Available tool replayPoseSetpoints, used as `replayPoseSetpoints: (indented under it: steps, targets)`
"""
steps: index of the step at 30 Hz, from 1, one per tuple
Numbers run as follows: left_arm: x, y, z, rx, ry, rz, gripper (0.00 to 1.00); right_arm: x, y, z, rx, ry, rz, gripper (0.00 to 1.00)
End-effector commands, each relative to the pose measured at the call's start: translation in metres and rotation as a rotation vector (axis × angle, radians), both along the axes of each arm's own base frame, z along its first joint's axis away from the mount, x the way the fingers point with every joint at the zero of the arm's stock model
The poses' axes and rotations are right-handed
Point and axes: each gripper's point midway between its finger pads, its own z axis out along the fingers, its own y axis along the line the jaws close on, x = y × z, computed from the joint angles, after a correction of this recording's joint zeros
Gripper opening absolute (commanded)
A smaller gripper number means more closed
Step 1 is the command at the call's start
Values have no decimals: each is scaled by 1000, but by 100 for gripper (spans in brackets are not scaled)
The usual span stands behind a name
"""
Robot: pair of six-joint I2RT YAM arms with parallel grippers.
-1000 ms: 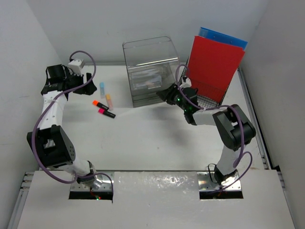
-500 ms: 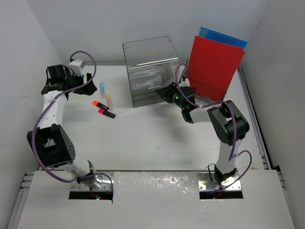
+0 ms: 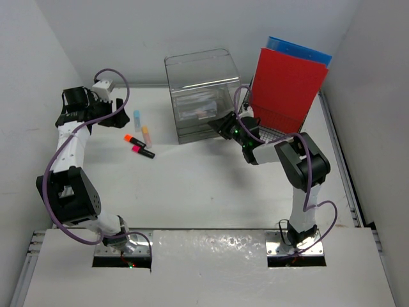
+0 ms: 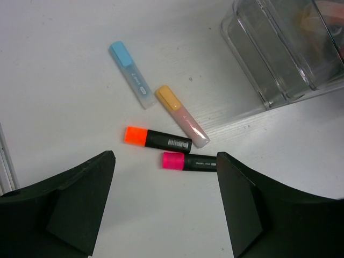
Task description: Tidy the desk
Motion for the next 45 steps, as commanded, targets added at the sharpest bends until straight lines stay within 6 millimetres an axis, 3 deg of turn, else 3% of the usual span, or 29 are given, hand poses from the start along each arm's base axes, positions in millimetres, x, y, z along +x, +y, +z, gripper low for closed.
replayPoseSetpoints:
  steps: [1,4,8,21,25,29,36,41,45]
  targets:
    - [3,-1,10,19,-42,-14,74,14,7,23,47,-67,-8,34]
    - [3,-1,12,21,-44,-13,74,14,5,17,52,-57,-27,30]
    - [3,-1,11,20,-42,-15,74,18,3,25,56,-104,-40,26]
    - [3,-1,11,24,-44,-15,74,24,1,29,204,-98,-89,24]
    - [3,-1,11,25,-43,-15,74,23,-1,29,202,-103,-99,17]
    - [3,-1,10,23,-41,-13,74,19,-5,25,203,-87,-113,0]
    - [3,-1,10,25,-41,-17,74,10,-7,19,213,-59,-109,0]
    - [4,0,8,26,-37,-13,74,-8,-11,15,211,-38,-105,0]
    - [4,0,9,23,-39,-12,74,-11,-13,24,218,-68,-105,0]
